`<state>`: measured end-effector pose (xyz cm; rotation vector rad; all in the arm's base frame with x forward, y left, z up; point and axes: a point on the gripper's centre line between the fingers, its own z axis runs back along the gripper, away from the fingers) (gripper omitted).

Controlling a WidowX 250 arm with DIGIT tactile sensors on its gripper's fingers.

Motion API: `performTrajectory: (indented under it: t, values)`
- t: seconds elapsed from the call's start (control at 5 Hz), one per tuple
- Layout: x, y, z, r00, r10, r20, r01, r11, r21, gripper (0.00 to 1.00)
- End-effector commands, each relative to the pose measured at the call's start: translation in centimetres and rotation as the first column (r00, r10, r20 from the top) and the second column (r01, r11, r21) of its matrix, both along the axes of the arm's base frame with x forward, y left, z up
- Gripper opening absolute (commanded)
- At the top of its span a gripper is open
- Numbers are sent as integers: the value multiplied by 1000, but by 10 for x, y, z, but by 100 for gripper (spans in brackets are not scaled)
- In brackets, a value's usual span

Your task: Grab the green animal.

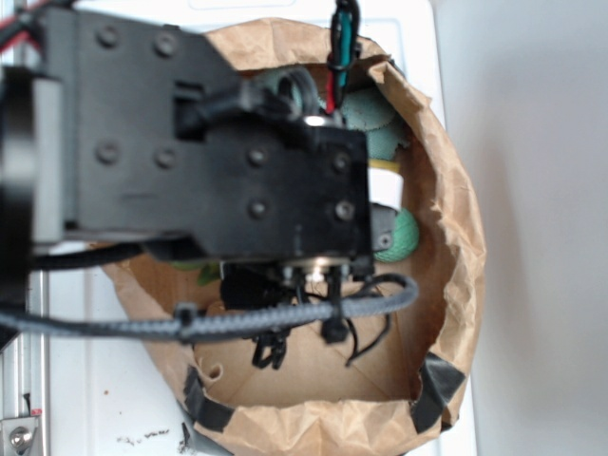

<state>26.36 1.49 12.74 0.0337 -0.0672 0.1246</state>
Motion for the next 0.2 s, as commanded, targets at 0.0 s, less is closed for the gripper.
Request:
performTrajectory:
  t: [0.0]
  values:
    - [3,10,43,975,21,221,-10,999,-51,0]
